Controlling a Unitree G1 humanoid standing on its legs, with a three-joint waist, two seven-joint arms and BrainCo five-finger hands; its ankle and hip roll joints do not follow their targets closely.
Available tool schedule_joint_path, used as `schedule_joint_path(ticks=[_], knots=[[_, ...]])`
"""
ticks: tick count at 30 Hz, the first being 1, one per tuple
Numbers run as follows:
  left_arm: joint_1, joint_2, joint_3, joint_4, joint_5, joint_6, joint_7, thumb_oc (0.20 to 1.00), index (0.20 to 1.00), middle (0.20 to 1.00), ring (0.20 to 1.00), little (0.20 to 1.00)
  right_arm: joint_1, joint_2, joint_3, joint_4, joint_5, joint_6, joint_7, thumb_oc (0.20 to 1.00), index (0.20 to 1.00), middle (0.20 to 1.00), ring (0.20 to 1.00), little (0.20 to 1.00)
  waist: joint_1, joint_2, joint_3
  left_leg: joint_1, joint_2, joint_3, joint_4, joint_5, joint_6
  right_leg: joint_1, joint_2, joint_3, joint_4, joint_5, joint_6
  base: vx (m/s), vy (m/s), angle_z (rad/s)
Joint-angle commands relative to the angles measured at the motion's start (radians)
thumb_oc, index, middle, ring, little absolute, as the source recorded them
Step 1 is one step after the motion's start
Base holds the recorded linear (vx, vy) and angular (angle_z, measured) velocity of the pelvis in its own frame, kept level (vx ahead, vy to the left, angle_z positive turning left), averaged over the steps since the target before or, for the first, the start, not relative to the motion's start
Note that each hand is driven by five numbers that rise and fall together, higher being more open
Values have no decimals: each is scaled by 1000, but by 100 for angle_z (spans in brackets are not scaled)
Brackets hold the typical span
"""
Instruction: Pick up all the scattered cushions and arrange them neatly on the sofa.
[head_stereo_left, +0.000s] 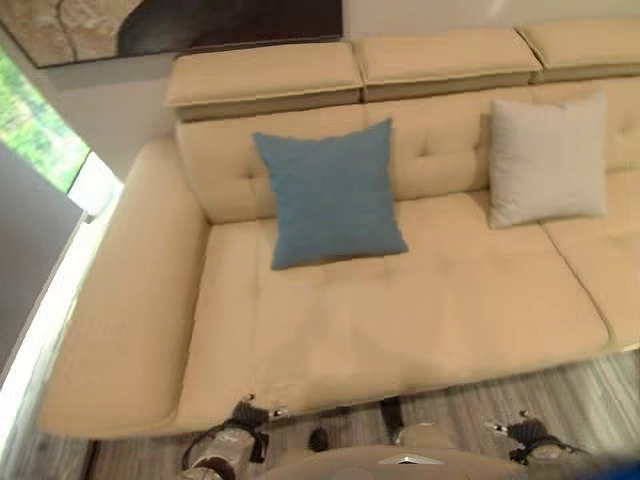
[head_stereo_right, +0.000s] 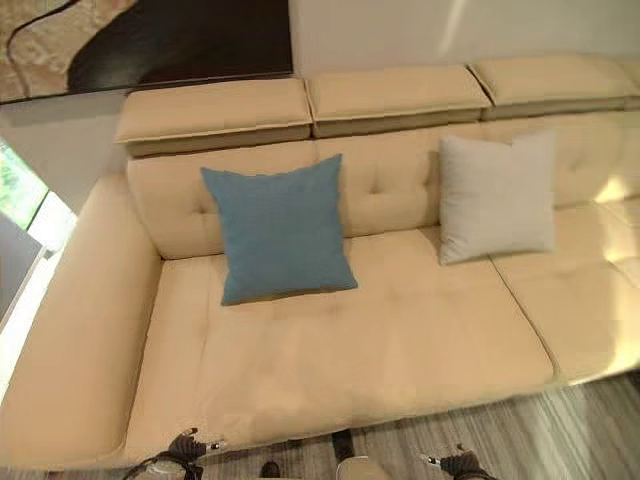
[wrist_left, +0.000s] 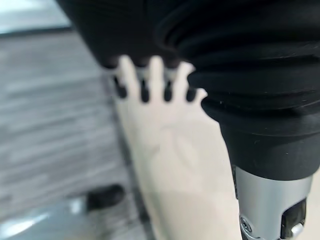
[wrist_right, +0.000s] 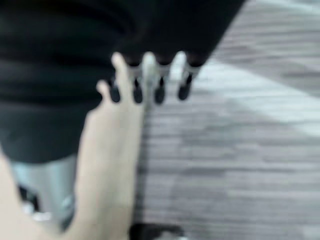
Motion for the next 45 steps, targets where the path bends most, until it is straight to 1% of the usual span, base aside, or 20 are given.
schedule_joint_path(ticks=[1, 2, 3, 5, 8, 11, 12, 17, 21, 22, 24, 25, 27, 29, 33, 35, 37, 41, 42, 45], knots=[[-4, 49, -8, -13, 13, -24, -12, 1000, 1000, 1000, 1000, 1000, -53, -6, 24, 21, 17, 9, 3, 1000, 1000, 1000, 1000, 1000, 33, -28, 23, -31, -41, 53, 82, -25, -25, -54, -26, 2, 28, 52, 162, -287, 283, -192], [-6, 53, -10, -12, 25, -24, -12, 1000, 1000, 1000, 1000, 1000, -57, -3, 29, 24, 9, 11, 3, 1000, 1000, 1000, 1000, 1000, 38, -31, 30, -34, -42, 78, 74, -21, -21, -78, -26, 13, 26, 65, 173, -361, 283, -206], [-12, 65, -21, -13, 50, -25, -17, 1000, 1000, 1000, 1000, 1000, -64, 3, 35, 25, -1, 14, 8, 1000, 1000, 1000, 1000, 1000, 46, -30, 50, -42, -34, 124, 71, -15, -17, -110, -28, -50, 41, 56, 172, -278, 163, -201], [-14, 75, -26, -9, 70, -22, -24, 1000, 1000, 1000, 1000, 1000, -63, 5, 36, 31, -9, 14, 11, 1000, 1000, 1000, 1000, 1000, 66, -22, 65, -50, -24, 163, 66, 0, -14, -103, -47, -192, 118, 5, 133, -217, 119, -146], [-20, 81, -39, -7, 91, -15, -36, 1000, 1000, 1000, 1000, 1000, -59, 5, 40, 41, -24, 16, 13, 1000, 1000, 1000, 1000, 1000, 66, -13, 64, -48, -15, 181, 39, 22, -14, -85, -37, -250, 190, -42, 107, -126, 51, -108], [-22, 83, -45, -1, 105, -8, -51, 1000, 1000, 1000, 1000, 1000, -53, 5, 33, 48, -31, 20, 17, 1000, 1000, 1000, 1000, 1000, 90, 12, 50, -44, 18, 226, 3, 47, -12, -27, -53, -367, 303, -142, 84, -142, 1, -36], [-12, 78, -36, 12, 106, -4, -59, 1000, 1000, 1000, 1000, 1000, -44, 6, 27, 50, -30, 19, 20, 1000, 1000, 1000, 1000, 1000, 111, 14, 36, -51, 32, 268, 3, 49, -13, 45, -87, -439, 285, -178, 82, -152, -81, -52], [-16, 60, -42, 33, 132, 0, -69, 1000, 1000, 1000, 1000, 1000, -30, 14, 20, 29, 4, 5, 17, 1000, 1000, 1000, 1000, 1000, 86, -9, 31, -74, 51, 296, 67, 49, -44, 92, -19, -360, 108, -142, 76, -51, -162, -53], [-22, 46, -57, 23, 135, 2, -71, 1000, 1000, 1000, 1000, 1000, -14, 15, 10, 28, 28, 4, 13, 1000, 1000, 1000, 1000, 1000, 74, -11, 40, -76, 67, 284, 113, 38, -55, 121, -1, -341, 69, -131, 67, -43, -84, -1], [-25, 40, -61, 13, 126, 0, -64, 1000, 1000, 1000, 1000, 1000, -12, 12, 11, 28, 34, 3, 11, 1000, 1000, 1000, 1000, 1000, 84, -15, 50, -92, 58, 224, 155, 25, -56, 122, 2, -318, 63, -128, 63, -120, -18, -44], [-16, 31, -62, 0, 86, -1, -48, 1000, 1000, 1000, 1000, 1000, -11, 10, 25, 30, 35, 5, 15, 1000, 1000, 1000, 1000, 1000, 112, -21, 56, -105, -1, -2, 171, -11, -59, 94, 13, -234, 65, -99, 62, -167, 25, -132], [-21, 27, -69, 10, 90, 2, -46, 1000, 1000, 1000, 1000, 1000, -8, 7, 21, 34, 37, 6, 17, 1000, 1000, 1000, 1000, 1000, 108, -17, 51, -98, -11, -23, 154, -13, -52, 76, 13, -197, 73, -88, 70, -82, 70, -198], [-25, 27, -69, 16, 91, 3, -47, 1000, 1000, 1000, 1000, 1000, -9, 7, 12, 39, 47, 7, 20, 1000, 1000, 1000, 1000, 1000, 101, -11, 48, -88, -7, -5, 128, -8, -47, 68, 12, -183, 76, -83, 75, -60, 135, -132], [-37, 36, -75, 16, 95, -3, -43, 1000, 1000, 1000, 1000, 1000, -29, 8, 4, 44, 61, 9, 19, 1000, 1000, 1000, 1000, 1000, 90, -9, 57, -76, -22, 10, 94, -7, -29, 4, 2, -127, 89, -40, 104, -146, 214, -42], [-43, 50, -73, 12, 99, -11, -40, 1000, 1000, 1000, 1000, 1000, -54, 12, 9, 44, 60, 7, 17, 1000, 1000, 1000, 1000, 1000, 89, -12, 75, -76, -26, 62, 59, 4, -15, -58, -5, -84, 91, 10, 141, -175, 175, -121], [-40, 66, -60, 17, 93, -13, -37, 1000, 1000, 1000, 1000, 1000, -71, 19, 11, 44, 53, 9, 15, 1000, 1000, 1000, 1000, 1000, 100, -16, 92, -80, -21, 119, 41, 20, -8, -108, -14, -133, 125, 15, 154, -153, 124, -170], [-30, 77, -36, 28, 85, -10, -36, 1000, 1000, 1000, 1000, 1000, -68, 15, 11, 49, 42, 5, 13, 1000, 1000, 1000, 1000, 1000, 133, 7, 97, -83, 11, 169, 24, 43, -7, -84, -70, -359, 207, -63, 98, -172, 70, -125], [-26, 81, -28, 37, 86, -5, -40, 1000, 1000, 1000, 1000, 1000, -66, 10, 6, 52, 39, 6, 18, 1000, 1000, 1000, 1000, 1000, 138, 17, 83, -77, 27, 206, 8, 60, -5, -41, -63, -393, 294, -131, 80, -91, -2, -57], [-24, 77, -26, 43, 89, -1, -41, 1000, 1000, 1000, 1000, 1000, -62, 13, 5, 57, 34, 11, 17, 1000, 1000, 1000, 1000, 1000, 150, 12, 74, -82, 31, 228, 15, 55, -9, 1, -84, -444, 261, -142, 78, -52, -138, -32], [-18, 62, -17, 45, 72, -2, -40, 1000, 1000, 1000, 1000, 1000, -67, 14, 18, 50, 36, 9, 23, 1000, 1000, 1000, 1000, 1000, 142, 1, 47, -72, 40, 257, 10, 59, -24, 28, -38, -403, 143, -119, 77, 28, -178, -77]])
